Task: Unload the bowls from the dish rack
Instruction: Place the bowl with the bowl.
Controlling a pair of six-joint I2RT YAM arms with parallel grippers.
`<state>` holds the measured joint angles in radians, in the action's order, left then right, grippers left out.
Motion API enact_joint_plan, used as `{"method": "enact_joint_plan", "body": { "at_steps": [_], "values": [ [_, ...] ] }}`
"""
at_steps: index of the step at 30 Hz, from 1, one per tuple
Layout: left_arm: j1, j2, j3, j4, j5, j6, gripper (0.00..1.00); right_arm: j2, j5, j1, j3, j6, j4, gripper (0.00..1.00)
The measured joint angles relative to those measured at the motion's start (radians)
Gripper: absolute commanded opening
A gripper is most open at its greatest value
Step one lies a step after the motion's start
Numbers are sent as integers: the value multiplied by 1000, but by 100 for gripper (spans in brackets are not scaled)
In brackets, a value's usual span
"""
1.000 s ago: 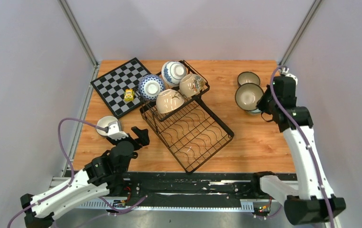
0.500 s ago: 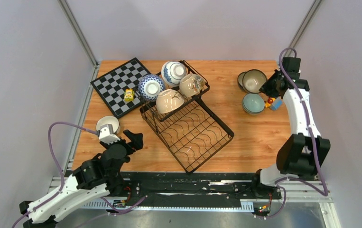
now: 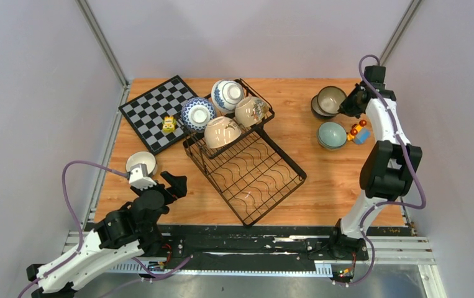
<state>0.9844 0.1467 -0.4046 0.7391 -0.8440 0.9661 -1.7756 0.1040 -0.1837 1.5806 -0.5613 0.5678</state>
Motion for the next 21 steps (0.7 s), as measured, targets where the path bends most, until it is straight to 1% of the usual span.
{"method": "enact_joint_plan", "body": {
  "at_steps": [4,10,21],
  "values": [
    [0,3,10,3,-16,8,100,-56,1,-1,48,-4,-25,0],
    [0,13,11,12,-48,14,100,-171,0,-1,162,-4,-35,0],
    [0,23,11,27,-67,27,100,-272,0,-1,251,-18,-22,0]
  ]
}}
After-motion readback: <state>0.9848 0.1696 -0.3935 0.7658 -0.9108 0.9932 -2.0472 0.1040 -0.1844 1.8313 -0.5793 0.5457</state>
